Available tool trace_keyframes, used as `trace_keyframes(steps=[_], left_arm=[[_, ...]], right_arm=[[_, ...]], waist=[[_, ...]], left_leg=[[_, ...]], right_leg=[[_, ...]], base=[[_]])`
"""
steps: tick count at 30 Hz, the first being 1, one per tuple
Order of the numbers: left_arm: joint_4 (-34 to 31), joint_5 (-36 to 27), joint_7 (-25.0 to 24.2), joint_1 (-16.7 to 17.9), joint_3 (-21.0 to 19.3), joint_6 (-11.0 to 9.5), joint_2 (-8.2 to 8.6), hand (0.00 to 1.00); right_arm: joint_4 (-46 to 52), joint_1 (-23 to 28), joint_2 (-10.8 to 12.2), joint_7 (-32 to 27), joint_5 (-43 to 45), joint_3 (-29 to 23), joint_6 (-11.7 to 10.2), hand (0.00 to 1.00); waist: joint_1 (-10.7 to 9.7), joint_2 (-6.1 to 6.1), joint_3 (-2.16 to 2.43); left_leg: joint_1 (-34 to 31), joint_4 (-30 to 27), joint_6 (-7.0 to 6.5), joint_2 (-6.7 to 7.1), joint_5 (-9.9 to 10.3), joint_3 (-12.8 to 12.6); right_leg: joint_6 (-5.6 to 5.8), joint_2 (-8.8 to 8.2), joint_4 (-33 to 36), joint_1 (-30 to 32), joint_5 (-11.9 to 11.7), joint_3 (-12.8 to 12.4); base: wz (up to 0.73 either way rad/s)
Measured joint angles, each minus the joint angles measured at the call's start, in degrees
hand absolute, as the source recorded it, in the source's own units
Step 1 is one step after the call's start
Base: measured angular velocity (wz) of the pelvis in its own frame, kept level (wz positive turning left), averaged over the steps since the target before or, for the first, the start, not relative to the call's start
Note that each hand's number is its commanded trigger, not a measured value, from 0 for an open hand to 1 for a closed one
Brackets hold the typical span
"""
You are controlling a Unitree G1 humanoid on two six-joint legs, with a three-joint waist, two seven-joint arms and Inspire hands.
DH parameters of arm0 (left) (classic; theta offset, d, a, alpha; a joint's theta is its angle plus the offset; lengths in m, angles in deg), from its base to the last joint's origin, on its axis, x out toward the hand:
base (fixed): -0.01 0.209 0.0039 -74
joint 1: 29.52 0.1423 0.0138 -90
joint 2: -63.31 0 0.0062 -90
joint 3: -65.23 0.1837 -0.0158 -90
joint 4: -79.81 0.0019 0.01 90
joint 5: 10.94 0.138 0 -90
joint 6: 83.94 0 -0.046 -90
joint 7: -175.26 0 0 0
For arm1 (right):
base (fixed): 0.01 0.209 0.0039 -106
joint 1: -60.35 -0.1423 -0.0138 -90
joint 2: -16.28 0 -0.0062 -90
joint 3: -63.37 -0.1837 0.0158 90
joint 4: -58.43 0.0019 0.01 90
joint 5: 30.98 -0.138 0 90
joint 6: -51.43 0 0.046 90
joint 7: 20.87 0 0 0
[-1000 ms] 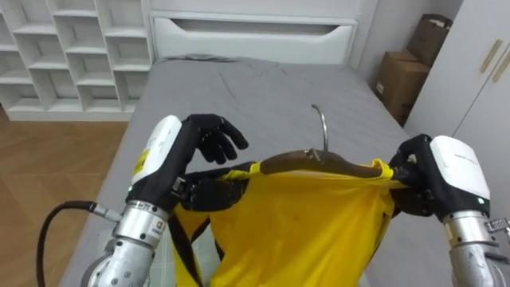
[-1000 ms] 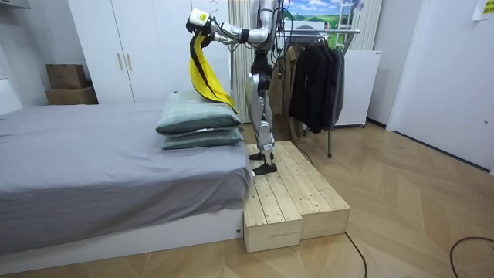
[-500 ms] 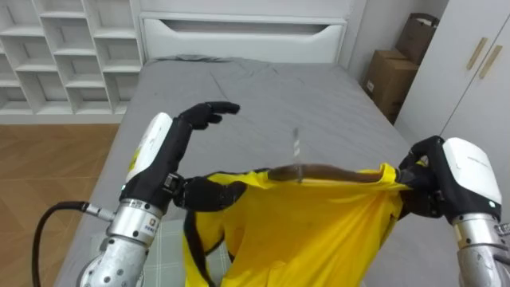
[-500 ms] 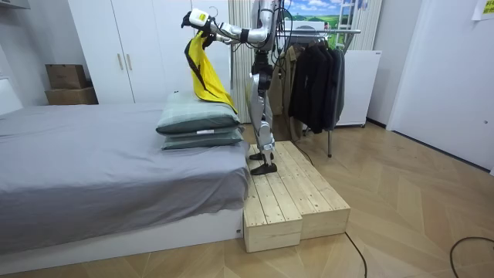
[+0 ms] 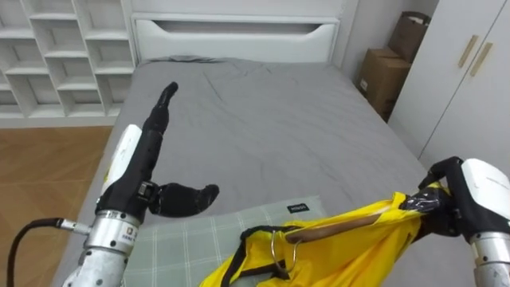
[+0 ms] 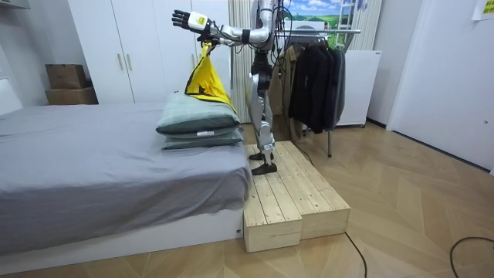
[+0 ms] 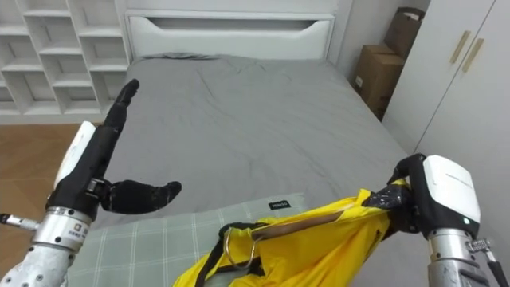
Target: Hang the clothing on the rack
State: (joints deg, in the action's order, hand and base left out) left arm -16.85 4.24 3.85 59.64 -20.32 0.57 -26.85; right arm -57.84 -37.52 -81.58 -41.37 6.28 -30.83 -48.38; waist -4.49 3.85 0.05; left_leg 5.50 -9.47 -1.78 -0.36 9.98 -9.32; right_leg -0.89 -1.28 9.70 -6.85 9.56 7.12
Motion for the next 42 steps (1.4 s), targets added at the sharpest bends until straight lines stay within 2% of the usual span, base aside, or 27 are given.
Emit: trace_keyframes(steps=[5,11,16,21,25,28,30,35,39,42], left_arm=[[0.2,0.0,0.3,2.2,-1.6,0.0,-0.01,0.0],[5.5,0.1,0.3,4.4,-5.6,0.0,-0.01,0.0],[7.4,0.0,1.5,7.2,-8.4,0.0,0.0,0.0],[13.5,0.0,2.4,8.0,-8.9,0.1,0.11,0.0],[14.8,-0.2,2.5,8.7,-8.9,0.1,0.16,0.0],[17.8,-4.1,2.6,8.8,-8.9,0.1,0.2,0.0],[19.8,-4.5,2.6,8.8,-8.9,0.2,0.29,0.0],[26.5,-4.5,4.3,9.4,-9.5,0.4,1.65,0.0],[29.7,-4.5,4.8,9.5,-9.5,0.9,2.11,0.0],[34.2,-4.6,4.9,9.5,-9.4,1.0,2.72,0.0]], right_arm=[[0.4,0.0,0.0,-0.2,-0.8,-2.3,0.1,1.0],[2.7,1.6,0.0,-0.2,-1.5,-5.3,0.7,1.0],[2.8,2.8,0.0,-0.5,-1.5,-7.4,1.3,1.0],[2.8,4.0,0.0,-0.5,-4.3,-7.9,1.9,1.0],[2.9,4.3,0.0,-0.5,-11.2,-7.9,2.2,1.0],[3.1,4.7,0.0,-0.5,-18.1,-7.9,2.5,1.0],[4.4,5.4,0.0,0.2,-23.1,-8.2,2.6,1.0],[4.6,7.5,0.0,3.5,-33.9,-8.6,4.5,1.0],[4.6,9.7,0.4,5.1,-38.0,-8.6,5.7,1.0],[4.6,11.3,0.8,6.6,-40.6,-8.5,6.2,1.0]], waist=[[0.0,-0.52,0.04],[0.0,-0.55,0.07],[-0.1,-0.6,0.09],[0.1,-1.04,0.34],[0.2,-1.09,0.36],[0.2,-1.39,0.43],[0.2,-1.64,0.38],[0.3,-1.55,0.29],[0.4,-1.65,0.23],[0.3,-2.08,0.02]], left_leg=[[0.0,0.1,0.0,0.05,0.0,0.1],[0.1,0.1,0.0,-0.04,0.0,0.0],[0.1,0.2,0.0,0.0,0.0,0.0],[0.3,0.3,0.0,0.0,0.0,-0.1],[0.5,0.6,0.0,-0.04,0.0,-0.3],[1.3,0.8,0.02,-0.18,0.0,-0.9],[1.2,0.9,0.01,-0.19,0.0,-1.0],[2.1,1.3,0.11,-0.29,0.1,-2.1],[2.3,1.8,0.14,-0.35,0.1,-2.6],[2.4,1.8,0.12,-0.27,0.1,-2.4]], right_leg=[[0.0,-0.03,0.0,0.0,0.0,0.2],[0.0,0.02,0.0,0.1,0.0,0.1],[0.0,-0.01,0.0,0.1,0.0,0.2],[0.0,0.0,0.0,0.1,0.0,0.1],[0.0,0.17,0.1,0.0,0.0,-0.2],[0.0,0.34,0.1,-0.1,0.0,-1.0],[0.0,0.31,0.1,-0.3,0.0,-1.1],[0.0,0.5,0.1,-0.2,0.0,-2.1],[0.0,0.54,0.1,-0.1,0.0,-2.4],[0.0,0.47,0.1,-0.1,0.0,-2.5]], base=[[0.0],[0.0],[0.0],[0.0],[-0.01],[-0.09],[-0.05],[-0.11],[-0.05],[0.0]])
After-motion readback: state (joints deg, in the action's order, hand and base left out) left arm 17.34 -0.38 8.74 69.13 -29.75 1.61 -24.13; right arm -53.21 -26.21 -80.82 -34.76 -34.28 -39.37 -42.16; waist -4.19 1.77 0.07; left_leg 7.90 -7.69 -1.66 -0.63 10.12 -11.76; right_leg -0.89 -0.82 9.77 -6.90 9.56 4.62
